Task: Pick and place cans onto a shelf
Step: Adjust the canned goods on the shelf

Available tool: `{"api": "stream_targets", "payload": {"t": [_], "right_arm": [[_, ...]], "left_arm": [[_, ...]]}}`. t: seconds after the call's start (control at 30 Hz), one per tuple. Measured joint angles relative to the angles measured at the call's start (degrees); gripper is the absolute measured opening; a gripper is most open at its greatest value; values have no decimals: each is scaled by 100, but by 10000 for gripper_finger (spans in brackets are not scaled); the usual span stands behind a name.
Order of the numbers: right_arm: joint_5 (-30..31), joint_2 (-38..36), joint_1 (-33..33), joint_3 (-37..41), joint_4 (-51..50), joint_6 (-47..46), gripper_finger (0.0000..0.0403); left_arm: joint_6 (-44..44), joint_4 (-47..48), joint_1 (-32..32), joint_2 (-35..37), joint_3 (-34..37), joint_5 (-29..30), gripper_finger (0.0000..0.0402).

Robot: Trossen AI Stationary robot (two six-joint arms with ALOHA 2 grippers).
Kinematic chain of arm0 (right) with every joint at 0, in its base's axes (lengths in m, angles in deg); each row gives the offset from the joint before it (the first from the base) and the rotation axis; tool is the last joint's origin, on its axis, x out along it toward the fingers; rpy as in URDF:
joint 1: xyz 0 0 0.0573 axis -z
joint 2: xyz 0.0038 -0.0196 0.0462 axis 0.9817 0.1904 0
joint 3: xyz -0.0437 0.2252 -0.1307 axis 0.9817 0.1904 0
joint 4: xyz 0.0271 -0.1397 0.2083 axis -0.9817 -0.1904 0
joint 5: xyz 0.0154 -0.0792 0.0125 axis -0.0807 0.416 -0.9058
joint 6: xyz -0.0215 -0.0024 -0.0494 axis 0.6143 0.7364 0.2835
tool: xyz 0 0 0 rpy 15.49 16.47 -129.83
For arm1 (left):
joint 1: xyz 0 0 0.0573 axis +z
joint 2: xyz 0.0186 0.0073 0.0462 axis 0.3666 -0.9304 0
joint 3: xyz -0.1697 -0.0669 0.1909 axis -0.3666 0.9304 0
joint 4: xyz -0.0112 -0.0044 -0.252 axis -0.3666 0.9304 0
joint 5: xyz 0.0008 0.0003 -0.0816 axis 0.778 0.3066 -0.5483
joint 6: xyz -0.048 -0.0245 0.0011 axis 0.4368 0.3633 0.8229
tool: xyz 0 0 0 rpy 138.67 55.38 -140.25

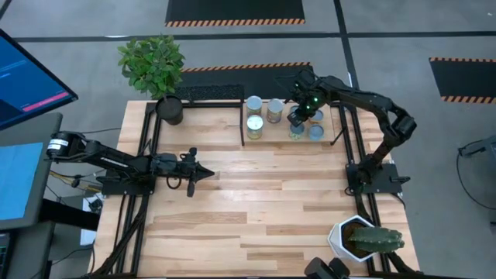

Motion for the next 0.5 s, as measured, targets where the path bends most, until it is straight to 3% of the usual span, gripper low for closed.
{"api": "stream_targets", "payload": {"t": [0.5], "right_arm": [[-20,0,0,0,-18,46,58]], "left_arm": [[0,-1,0,0,0,0,0]]}}
